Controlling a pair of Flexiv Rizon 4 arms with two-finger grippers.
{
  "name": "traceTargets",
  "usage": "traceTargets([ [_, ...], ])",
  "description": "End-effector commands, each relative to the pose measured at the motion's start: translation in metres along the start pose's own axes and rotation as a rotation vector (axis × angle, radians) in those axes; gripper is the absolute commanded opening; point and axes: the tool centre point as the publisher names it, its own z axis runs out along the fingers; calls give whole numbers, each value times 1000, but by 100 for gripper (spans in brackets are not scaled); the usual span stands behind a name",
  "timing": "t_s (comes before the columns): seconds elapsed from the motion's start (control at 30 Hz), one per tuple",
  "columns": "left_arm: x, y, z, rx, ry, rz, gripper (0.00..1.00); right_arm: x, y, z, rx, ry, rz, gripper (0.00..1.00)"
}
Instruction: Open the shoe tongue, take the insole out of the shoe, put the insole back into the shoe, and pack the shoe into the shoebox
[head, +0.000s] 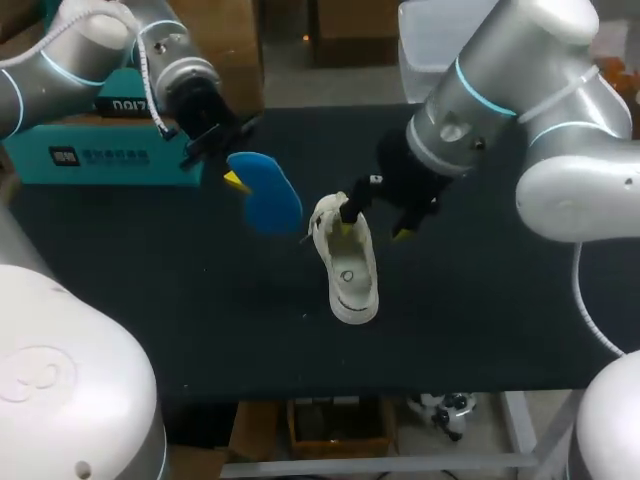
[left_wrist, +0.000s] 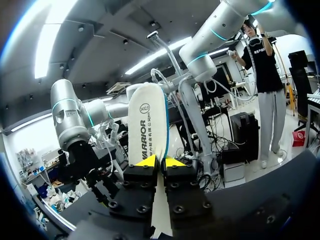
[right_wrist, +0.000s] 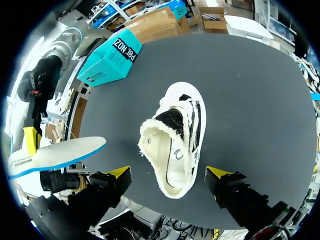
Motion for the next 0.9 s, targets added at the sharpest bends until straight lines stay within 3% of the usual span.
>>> traceTargets([
  [0.03,1,6,1,19,-4,-39,0,3,4,-6,45,-8,-1,100],
  [0.6,1,6,1,19,-4,-39,0,3,4,-6,45,-8,-1,100],
  [0.63,2,5,5,-7,-6,-29,0,1,3,-7,55,5,24,100],
  [0.9,7,-4,37,16,56,76,0,-6,-13,-22,169,78,324,100],
])
